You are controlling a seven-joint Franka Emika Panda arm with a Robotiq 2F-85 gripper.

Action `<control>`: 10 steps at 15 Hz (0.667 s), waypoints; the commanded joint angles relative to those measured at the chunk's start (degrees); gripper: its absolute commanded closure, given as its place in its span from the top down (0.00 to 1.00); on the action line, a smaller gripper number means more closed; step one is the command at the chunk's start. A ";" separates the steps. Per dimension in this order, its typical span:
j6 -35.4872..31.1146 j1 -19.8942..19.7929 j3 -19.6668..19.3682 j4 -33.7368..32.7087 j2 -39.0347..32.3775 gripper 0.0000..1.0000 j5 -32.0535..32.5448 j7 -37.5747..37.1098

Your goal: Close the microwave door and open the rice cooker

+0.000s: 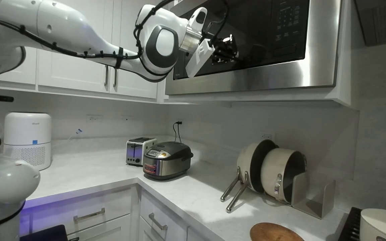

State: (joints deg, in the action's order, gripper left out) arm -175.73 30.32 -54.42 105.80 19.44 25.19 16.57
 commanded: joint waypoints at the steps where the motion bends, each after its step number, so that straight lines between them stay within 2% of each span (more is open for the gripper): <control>1: 6.49 -1.94 2.91 -4.21 -3.86 0.00 -0.57 -3.37; 3: 11.57 -4.28 5.74 -5.65 -3.83 0.00 0.54 -5.68; 4: 12.74 -11.40 11.99 -5.69 -6.12 0.00 -6.37 -1.77; 5: 15.07 -13.86 14.56 -6.57 -6.48 0.00 -7.04 -2.18; 7: 18.97 -21.30 21.78 -7.73 -7.19 0.00 -8.00 -2.85; 8: 21.50 -18.48 20.16 -8.17 -5.63 0.00 -1.91 -7.29; 9: 23.76 -20.64 22.81 -8.54 -5.42 0.00 -0.49 -8.53; 10: 26.42 -20.84 24.14 -9.08 -5.07 0.00 1.25 -10.13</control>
State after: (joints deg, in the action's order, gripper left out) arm -155.54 11.24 -34.26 99.40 14.84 22.40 10.91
